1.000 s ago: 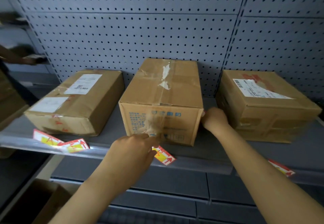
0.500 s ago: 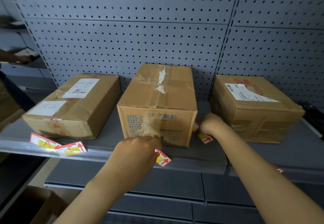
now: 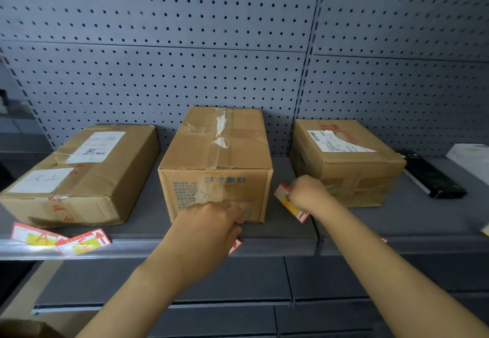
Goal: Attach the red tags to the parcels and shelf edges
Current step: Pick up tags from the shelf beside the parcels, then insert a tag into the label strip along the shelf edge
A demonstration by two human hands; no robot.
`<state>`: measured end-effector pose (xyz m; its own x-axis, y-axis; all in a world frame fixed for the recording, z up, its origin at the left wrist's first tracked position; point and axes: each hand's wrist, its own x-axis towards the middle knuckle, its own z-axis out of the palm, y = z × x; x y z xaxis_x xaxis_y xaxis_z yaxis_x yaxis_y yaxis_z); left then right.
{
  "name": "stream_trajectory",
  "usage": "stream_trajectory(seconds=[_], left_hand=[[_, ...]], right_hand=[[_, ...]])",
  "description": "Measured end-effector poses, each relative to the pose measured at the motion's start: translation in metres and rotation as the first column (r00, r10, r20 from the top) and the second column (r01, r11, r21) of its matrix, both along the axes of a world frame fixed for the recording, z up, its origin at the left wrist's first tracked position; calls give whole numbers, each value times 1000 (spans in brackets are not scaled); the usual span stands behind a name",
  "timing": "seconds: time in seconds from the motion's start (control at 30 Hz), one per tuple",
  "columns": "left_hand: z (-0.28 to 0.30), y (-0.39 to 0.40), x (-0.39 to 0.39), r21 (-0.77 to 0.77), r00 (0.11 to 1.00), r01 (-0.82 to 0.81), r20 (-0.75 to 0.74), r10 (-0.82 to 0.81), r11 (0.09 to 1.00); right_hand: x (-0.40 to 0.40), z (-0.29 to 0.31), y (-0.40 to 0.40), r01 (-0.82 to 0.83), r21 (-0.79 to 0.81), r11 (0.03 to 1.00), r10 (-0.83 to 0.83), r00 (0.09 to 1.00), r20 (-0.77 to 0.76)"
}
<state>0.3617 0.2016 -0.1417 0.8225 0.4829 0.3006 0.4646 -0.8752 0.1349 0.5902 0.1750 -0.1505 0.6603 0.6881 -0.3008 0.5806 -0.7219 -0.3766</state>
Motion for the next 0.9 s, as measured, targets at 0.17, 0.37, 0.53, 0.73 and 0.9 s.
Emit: stream_trajectory(seconds=[0.17, 0.37, 0.53, 0.73, 0.9], left_hand=[[4, -9, 30, -3, 987, 160, 3, -160, 987], [16, -44, 89, 162, 937, 348, -77, -340, 923], [13, -98, 152, 102, 877, 481, -42, -479, 871], [4, -185, 238, 92, 792, 610, -66, -607, 787], [1, -253, 316, 73, 761, 648, -64, -645, 758]], right_hand=[[-2, 16, -49, -3, 91, 996, 3, 1000, -6], [1, 37, -137, 165, 287, 944, -167, 986, -17], [21, 41, -225, 303, 341, 890, -340, 939, 55], [69, 34, -334, 450, 401, 798, -527, 843, 105], [129, 32, -413, 508, 405, 760, -592, 799, 109]])
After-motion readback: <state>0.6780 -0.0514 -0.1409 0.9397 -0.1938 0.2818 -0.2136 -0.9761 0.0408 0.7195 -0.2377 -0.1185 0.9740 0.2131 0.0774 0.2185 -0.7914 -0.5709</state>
